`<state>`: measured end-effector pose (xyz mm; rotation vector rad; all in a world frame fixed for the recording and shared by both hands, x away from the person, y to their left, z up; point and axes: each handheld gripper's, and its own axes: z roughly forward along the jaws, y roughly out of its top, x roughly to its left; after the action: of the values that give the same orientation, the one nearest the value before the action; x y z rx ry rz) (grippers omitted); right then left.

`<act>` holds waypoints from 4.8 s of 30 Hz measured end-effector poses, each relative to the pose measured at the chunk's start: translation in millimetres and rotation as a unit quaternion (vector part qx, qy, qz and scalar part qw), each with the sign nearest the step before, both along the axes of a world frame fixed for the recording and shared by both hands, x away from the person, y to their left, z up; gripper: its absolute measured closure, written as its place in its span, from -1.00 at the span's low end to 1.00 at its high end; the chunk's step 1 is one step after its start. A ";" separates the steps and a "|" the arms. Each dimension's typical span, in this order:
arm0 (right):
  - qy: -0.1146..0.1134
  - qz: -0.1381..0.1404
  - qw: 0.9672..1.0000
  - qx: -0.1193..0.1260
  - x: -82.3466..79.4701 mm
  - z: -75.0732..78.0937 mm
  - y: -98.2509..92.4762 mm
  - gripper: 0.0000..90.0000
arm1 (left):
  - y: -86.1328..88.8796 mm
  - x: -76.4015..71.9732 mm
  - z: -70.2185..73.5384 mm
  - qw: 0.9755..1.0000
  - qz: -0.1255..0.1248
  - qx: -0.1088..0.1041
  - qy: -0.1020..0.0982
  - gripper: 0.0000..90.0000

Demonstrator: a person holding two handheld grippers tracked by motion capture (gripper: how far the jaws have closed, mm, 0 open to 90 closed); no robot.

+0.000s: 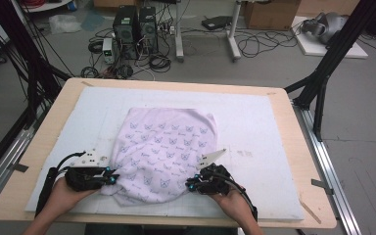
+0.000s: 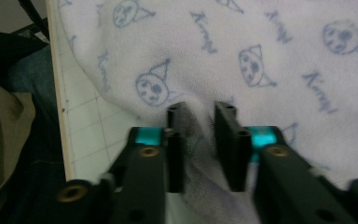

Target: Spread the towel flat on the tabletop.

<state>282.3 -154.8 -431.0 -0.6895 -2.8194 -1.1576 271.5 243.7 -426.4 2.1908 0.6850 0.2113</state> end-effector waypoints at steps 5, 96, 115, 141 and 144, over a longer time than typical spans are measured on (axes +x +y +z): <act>-0.022 -0.006 1.000 0.003 2.1 16.1 -4.4 0.87 | -3.4 6.3 18.2 1.000 0.010 -0.004 -0.015 0.82; -0.029 -0.097 0.995 -0.012 87.8 48.6 1.4 0.82 | -60.9 93.2 32.8 0.994 0.098 0.010 -0.043 0.95; -0.083 -0.065 0.994 0.012 43.1 55.1 -12.8 0.41 | -11.8 61.5 49.7 0.994 0.087 -0.055 -0.045 0.47; -0.036 -0.026 0.998 -0.048 46.3 -1.9 16.9 0.95 | -66.9 43.8 -7.2 1.000 0.013 0.020 -0.011 0.77; -0.041 -0.023 0.998 -0.050 46.2 -1.6 17.0 0.96 | -65.7 40.7 -4.8 0.999 0.016 0.024 -0.018 0.80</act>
<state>328.6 -137.8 -432.7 -0.7322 -2.9629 -1.0806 312.2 178.0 -431.1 2.2171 0.7019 0.2860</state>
